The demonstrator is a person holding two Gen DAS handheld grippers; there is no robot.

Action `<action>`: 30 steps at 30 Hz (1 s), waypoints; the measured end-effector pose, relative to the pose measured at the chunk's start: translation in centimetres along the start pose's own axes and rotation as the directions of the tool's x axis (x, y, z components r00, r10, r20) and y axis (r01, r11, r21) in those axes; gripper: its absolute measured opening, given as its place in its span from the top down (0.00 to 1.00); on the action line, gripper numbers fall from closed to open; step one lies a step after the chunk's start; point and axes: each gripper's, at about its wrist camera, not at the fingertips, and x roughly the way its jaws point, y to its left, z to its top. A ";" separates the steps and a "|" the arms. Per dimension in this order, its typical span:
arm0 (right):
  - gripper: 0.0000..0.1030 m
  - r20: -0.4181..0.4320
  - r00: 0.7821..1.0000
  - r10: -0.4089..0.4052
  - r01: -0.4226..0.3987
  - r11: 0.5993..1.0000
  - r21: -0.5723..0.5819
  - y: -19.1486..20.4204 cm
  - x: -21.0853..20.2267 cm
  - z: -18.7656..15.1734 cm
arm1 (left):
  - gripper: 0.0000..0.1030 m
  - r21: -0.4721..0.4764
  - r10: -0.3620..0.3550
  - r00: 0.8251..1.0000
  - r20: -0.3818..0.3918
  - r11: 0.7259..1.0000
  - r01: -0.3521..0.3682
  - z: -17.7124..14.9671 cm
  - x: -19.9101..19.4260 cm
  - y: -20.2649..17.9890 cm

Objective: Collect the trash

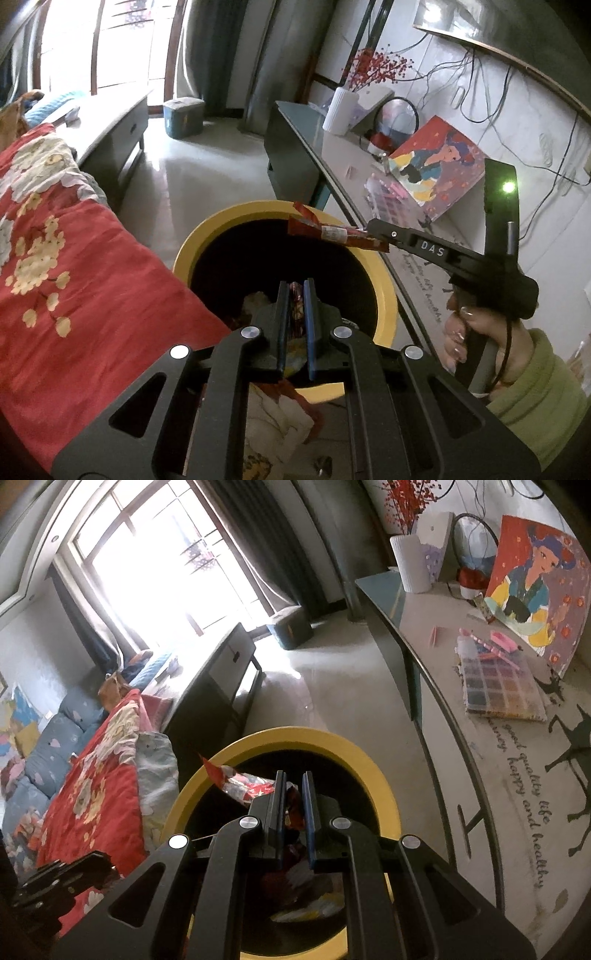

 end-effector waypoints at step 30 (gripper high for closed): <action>0.10 0.096 0.995 -0.006 0.018 0.992 -0.126 3.8 -6.2 -1.0 | 0.11 -0.125 0.163 0.983 0.082 0.980 -0.153 0.1 -4.5 3.4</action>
